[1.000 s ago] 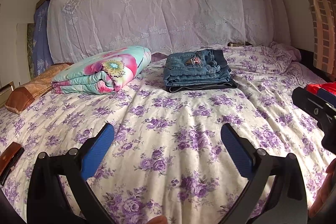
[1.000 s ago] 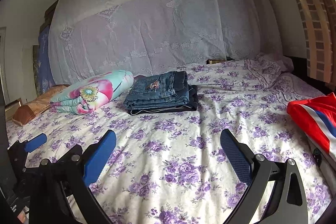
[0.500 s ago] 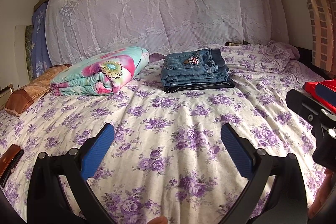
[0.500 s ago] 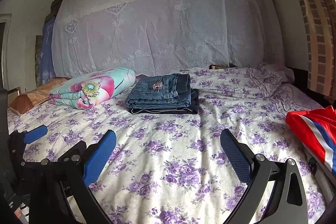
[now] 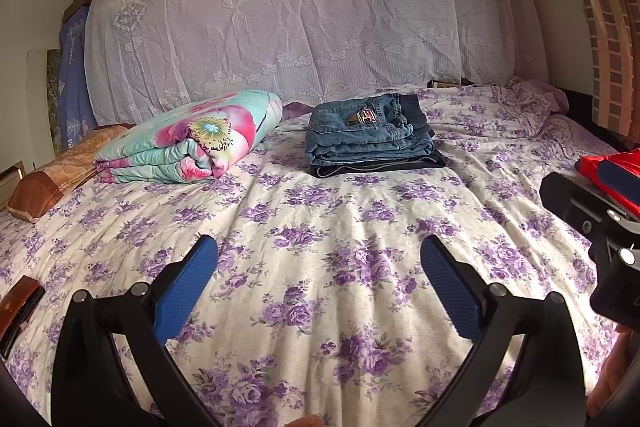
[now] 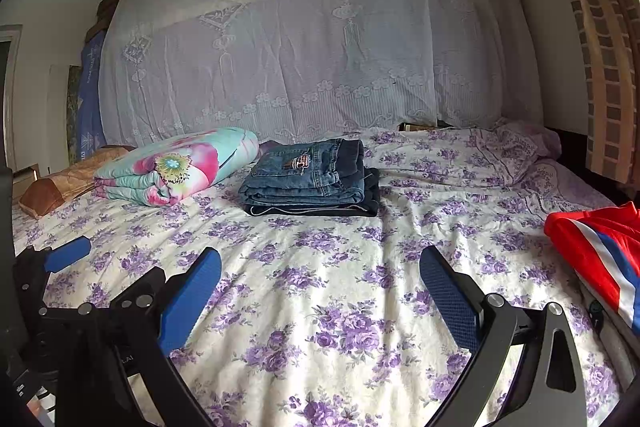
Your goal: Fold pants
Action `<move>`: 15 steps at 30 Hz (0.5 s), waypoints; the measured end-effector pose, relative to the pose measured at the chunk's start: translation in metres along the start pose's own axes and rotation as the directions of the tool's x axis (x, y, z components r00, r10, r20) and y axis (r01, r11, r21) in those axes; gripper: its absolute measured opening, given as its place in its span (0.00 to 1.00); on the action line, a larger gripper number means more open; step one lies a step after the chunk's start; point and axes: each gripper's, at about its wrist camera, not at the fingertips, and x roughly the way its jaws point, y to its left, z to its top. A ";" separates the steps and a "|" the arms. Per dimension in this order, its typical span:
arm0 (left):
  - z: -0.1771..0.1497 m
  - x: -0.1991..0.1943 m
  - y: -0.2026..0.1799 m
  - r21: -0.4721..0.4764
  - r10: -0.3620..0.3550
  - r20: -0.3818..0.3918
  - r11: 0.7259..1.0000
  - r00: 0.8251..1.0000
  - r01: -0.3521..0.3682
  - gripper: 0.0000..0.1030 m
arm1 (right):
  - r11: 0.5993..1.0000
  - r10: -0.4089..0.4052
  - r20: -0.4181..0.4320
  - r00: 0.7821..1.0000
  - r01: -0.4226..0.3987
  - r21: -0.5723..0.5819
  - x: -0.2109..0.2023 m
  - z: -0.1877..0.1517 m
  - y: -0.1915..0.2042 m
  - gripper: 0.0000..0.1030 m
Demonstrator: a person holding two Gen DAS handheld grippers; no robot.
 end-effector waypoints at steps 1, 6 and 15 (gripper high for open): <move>0.000 0.000 0.000 0.001 0.000 -0.001 1.000 1.000 0.000 0.96 | 1.000 0.000 0.000 1.000 0.000 0.000 0.000 0.000 0.000 0.97; 0.000 0.000 0.000 -0.001 -0.002 0.001 1.000 1.000 0.002 0.96 | 1.000 0.001 0.000 1.000 -0.001 -0.001 0.001 -0.001 -0.001 0.97; 0.000 -0.001 -0.001 0.003 -0.003 0.004 1.000 1.000 0.003 0.96 | 1.000 0.001 -0.001 1.000 -0.001 -0.002 0.001 -0.001 0.000 0.97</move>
